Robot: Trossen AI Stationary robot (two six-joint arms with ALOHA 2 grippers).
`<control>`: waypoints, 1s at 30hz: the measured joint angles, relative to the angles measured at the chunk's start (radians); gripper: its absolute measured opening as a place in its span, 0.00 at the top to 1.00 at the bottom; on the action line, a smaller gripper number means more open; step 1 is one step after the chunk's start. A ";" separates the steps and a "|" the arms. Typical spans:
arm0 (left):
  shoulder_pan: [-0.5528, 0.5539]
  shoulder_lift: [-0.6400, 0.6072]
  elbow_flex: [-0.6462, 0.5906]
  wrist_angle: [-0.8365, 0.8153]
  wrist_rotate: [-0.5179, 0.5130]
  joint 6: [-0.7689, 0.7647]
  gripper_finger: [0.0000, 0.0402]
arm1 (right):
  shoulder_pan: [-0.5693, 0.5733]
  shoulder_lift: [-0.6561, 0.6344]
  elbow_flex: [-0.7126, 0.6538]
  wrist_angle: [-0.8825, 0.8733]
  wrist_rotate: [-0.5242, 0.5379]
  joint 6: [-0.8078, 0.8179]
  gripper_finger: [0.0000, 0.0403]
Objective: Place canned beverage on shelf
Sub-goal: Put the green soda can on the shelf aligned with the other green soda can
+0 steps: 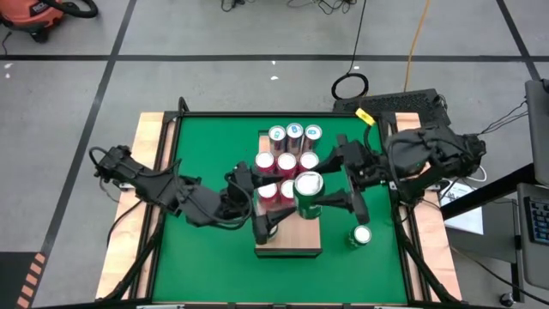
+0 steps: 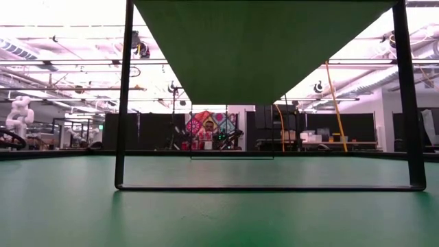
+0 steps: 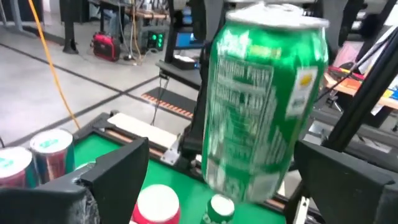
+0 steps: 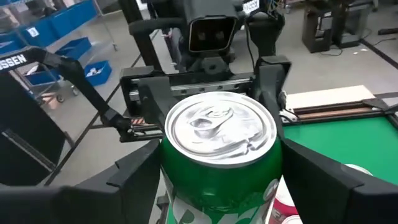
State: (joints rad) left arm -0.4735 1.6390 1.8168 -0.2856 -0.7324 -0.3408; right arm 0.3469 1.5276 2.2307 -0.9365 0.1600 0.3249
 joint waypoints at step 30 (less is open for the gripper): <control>-0.150 -0.086 -0.002 -0.077 -0.142 -0.071 0.02 | 0.200 -0.193 -0.880 0.680 0.271 0.099 0.31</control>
State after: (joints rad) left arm -0.6231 1.5528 1.8153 -0.3625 -0.8745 -0.4122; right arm 0.5472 1.3346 1.3507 -0.2566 0.4309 0.4240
